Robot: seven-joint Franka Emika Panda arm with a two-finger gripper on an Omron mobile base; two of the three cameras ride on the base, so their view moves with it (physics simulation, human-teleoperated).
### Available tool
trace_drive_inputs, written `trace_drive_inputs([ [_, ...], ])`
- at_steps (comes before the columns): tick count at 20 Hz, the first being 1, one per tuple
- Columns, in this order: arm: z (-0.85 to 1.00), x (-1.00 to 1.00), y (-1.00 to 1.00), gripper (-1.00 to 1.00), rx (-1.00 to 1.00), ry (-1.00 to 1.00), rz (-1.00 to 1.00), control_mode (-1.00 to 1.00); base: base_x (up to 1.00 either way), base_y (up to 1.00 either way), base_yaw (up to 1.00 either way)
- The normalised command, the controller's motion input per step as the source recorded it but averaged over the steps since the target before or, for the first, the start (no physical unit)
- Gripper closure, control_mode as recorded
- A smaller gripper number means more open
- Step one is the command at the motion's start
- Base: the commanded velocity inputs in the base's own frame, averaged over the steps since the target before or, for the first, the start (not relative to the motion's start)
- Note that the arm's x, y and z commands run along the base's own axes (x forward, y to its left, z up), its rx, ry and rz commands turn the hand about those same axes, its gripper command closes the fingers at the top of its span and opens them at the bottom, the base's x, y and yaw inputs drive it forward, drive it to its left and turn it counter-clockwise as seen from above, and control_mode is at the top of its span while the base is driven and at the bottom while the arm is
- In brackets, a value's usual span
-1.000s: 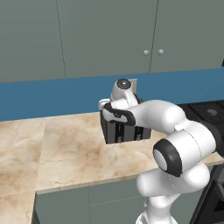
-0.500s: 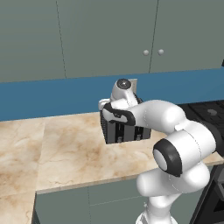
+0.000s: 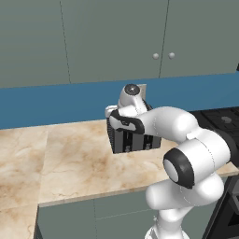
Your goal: Start the toaster. Once the lever pops up, take the bread to the plate on the dining counter.
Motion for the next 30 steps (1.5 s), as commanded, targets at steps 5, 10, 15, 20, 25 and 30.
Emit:
trace_drive_inputs([
  [5, 0.0, 0.0, 0.0, -1.0, 0.0, 0.0, 0.0, -1.0, 0.0, 0.0, 0.0],
  [10, 0.0, 0.0, 0.0, -1.0, 0.0, 0.0, 0.0, -1.0, 0.0, 0.0, 0.0],
  [15, 0.0, 0.0, 0.0, -1.0, 0.0, 0.0, 0.0, -1.0, 0.0, 0.0, 0.0],
  [20, 0.0, 0.0, 0.0, -1.0, 0.0, 0.0, 0.0, -1.0, 0.0, 0.0, 0.0],
  [25, 0.0, 0.0, 0.0, -1.0, 0.0, 0.0, 0.0, -1.0, 0.0, 0.0, 0.0],
  [30, 0.0, 0.0, 0.0, -1.0, 0.0, 0.0, 0.0, -1.0, 0.0, 0.0, 0.0],
])
